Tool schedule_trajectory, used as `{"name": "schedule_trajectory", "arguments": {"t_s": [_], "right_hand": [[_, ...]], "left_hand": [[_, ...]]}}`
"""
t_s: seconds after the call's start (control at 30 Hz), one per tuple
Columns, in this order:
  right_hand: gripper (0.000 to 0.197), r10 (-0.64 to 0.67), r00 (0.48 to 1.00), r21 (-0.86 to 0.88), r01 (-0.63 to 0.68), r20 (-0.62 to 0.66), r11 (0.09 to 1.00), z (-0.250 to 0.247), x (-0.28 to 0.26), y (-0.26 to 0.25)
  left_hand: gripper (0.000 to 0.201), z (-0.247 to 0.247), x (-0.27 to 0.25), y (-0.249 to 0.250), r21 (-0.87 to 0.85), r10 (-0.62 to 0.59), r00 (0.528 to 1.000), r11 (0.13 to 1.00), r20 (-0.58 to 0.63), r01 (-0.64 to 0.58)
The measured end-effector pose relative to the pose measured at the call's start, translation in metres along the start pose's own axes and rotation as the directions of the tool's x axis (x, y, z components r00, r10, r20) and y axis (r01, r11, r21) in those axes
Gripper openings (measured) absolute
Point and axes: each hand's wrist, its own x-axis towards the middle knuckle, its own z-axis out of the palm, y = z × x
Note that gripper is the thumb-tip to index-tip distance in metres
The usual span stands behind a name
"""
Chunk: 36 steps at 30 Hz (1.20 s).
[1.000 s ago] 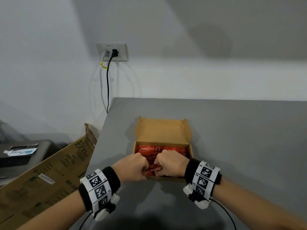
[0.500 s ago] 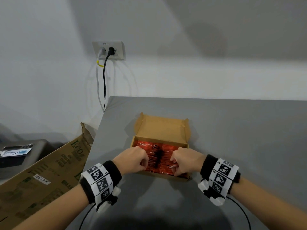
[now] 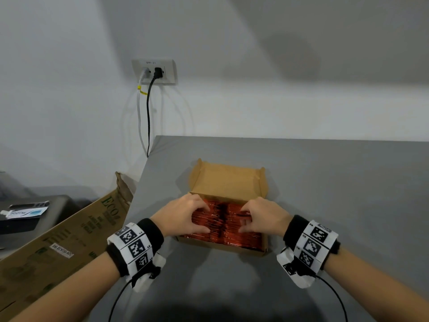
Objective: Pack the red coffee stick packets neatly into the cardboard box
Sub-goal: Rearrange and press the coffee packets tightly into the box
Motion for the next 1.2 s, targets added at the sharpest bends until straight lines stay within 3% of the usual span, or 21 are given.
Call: {"name": "schedule_trajectory", "arguments": {"t_s": [0.07,0.17,0.23,0.4,0.57,0.7,0.87,1.07,1.13,1.2], "right_hand": [[0.040,-0.009,0.996,-0.091,0.001,-0.085,0.996,0.002,0.004,0.001],[0.063,0.013,0.995,-0.129,-0.026,-0.101,0.991,0.011,0.009,0.001],[0.062,0.035,0.995,-0.129,-0.047,-0.097,0.991,0.015,0.011,0.002],[0.039,0.013,0.984,-0.044,-0.021,-0.177,0.999,0.016,0.009,-0.004],[0.013,-0.039,0.992,0.181,0.060,-0.117,0.982,0.006,0.011,-0.009],[0.005,-0.057,0.970,0.240,0.115,-0.235,0.964,0.001,0.018,-0.008],[0.017,0.051,0.921,0.378,0.107,-0.385,0.920,-0.007,0.025,-0.004],[0.022,0.111,0.892,0.431,0.100,-0.438,0.897,-0.010,0.027,-0.004],[0.023,0.102,0.892,0.429,0.109,-0.440,0.897,-0.010,0.027,-0.005],[0.024,0.080,0.894,0.431,0.132,-0.440,0.893,-0.008,0.027,-0.005]], "left_hand": [[0.077,0.001,0.002,0.000,0.022,-0.001,0.996,1.000,0.086,-0.001],[0.099,0.003,0.004,0.000,0.048,-0.035,0.983,0.999,0.182,0.027],[0.104,0.003,0.003,0.001,0.081,-0.057,0.978,0.996,0.203,0.041],[0.111,0.004,0.007,0.001,0.116,-0.079,0.973,0.992,0.218,0.054],[0.114,0.006,0.010,0.004,0.099,-0.087,0.974,0.993,0.208,0.068],[0.115,0.008,0.012,0.005,0.073,-0.109,0.971,0.993,0.214,0.095],[0.111,0.010,0.013,0.005,0.023,-0.113,0.972,0.994,0.204,0.111],[0.113,0.013,0.011,0.002,0.043,-0.086,0.983,0.996,0.163,0.080],[0.114,0.011,0.011,0.004,0.007,-0.064,0.992,0.998,0.107,0.063],[0.095,0.007,0.013,0.009,-0.117,-0.040,0.999,0.992,-0.010,0.039]]}}
